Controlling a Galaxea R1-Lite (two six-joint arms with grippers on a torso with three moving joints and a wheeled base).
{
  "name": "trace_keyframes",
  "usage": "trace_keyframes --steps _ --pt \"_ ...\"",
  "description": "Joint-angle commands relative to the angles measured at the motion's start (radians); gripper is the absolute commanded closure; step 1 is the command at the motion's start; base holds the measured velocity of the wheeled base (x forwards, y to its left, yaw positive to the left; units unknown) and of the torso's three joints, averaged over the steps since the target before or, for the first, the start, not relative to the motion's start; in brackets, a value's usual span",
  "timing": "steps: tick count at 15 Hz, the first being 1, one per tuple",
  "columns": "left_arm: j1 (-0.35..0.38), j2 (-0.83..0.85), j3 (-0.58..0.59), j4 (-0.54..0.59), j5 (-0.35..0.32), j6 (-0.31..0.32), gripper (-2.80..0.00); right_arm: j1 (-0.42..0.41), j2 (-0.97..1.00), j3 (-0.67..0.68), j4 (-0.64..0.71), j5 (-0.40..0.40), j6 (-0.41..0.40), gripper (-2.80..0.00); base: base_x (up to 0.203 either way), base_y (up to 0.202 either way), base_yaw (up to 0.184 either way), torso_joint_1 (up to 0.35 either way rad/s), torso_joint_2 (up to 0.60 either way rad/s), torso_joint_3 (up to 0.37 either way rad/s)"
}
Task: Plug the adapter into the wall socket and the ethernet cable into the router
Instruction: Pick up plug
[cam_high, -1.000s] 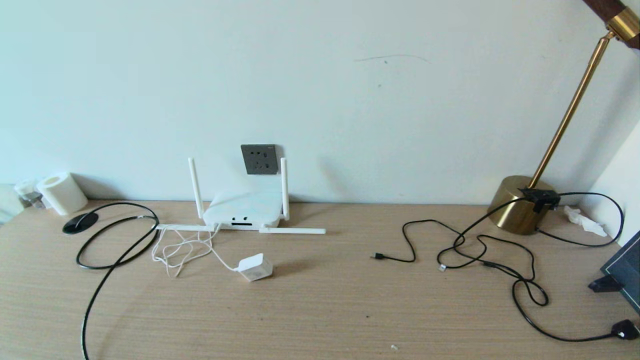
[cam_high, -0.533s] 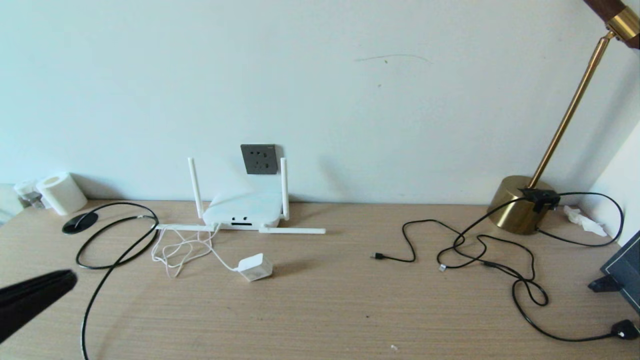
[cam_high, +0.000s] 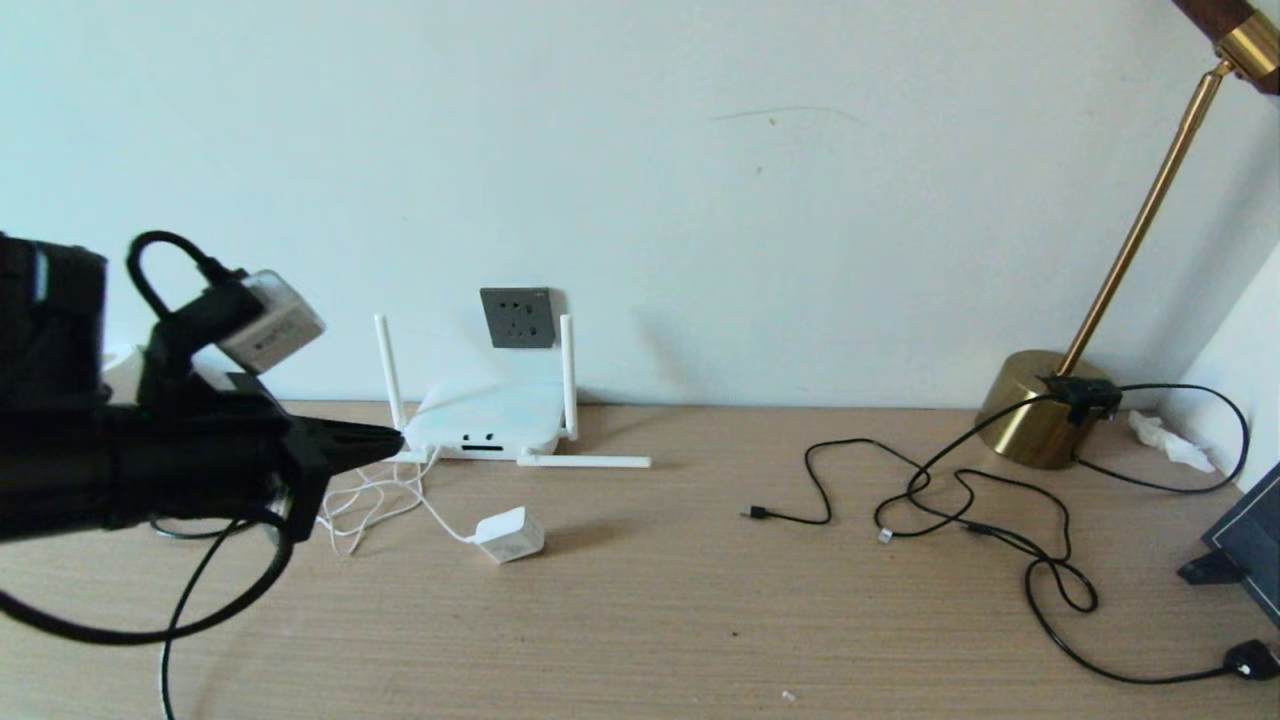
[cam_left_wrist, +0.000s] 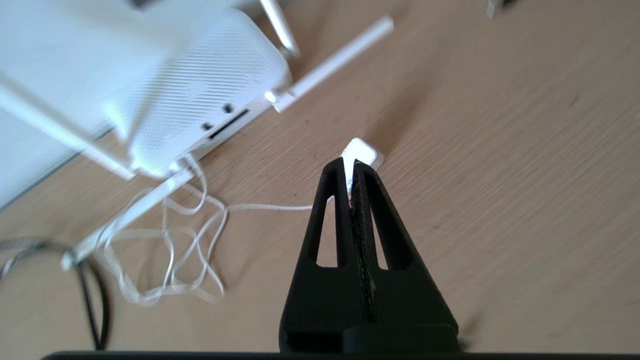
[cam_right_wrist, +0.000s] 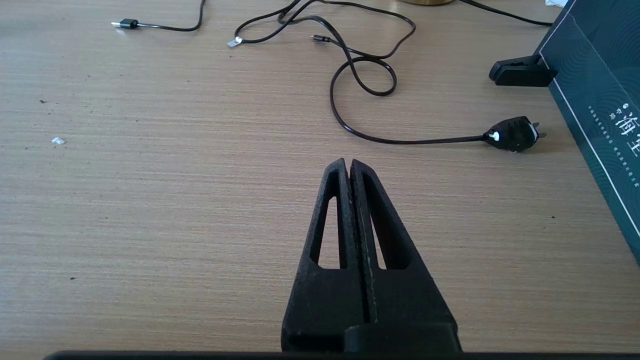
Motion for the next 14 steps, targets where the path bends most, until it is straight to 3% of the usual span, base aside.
trace_keyframes --steps 1,3,7,9,12,13,14 --pt "0.0 0.132 -0.03 0.003 -0.022 0.054 0.0 0.0 0.0 0.0 0.002 0.0 0.0 0.0 0.0 0.0 0.0 0.0 0.0 0.0" --pt "0.002 0.169 -0.042 0.011 -0.109 0.19 0.0 0.0 0.0 -0.001 0.002 0.0 0.0 0.0 0.0 0.0 0.0 0.0 0.0 0.0" --pt "0.01 0.229 0.007 0.023 -0.132 0.415 0.0 -0.001 0.0 -0.001 0.002 0.0 -0.005 0.0 0.0 0.0 0.0 0.0 0.0 0.0" --pt "0.035 0.266 0.028 0.015 -0.133 0.478 0.0 -0.001 0.0 -0.002 0.002 0.0 -0.005 0.0 0.0 0.0 0.0 0.0 0.0 0.0" --pt "0.03 0.296 0.023 0.015 -0.135 0.492 0.0 -0.001 0.0 -0.001 0.002 0.0 -0.005 0.0 0.0 0.0 0.0 0.0 0.0 0.0" --pt "0.028 0.308 0.014 0.019 -0.136 0.492 -2.8 -0.001 0.0 -0.001 0.002 0.0 -0.005 0.0 0.0 0.0 0.0 0.0 0.0 0.0" --pt "0.027 0.319 0.007 0.022 -0.137 0.499 -2.8 -0.001 0.0 -0.002 0.002 0.0 -0.004 0.0 0.0 0.0 0.0 0.0 0.0 0.0"
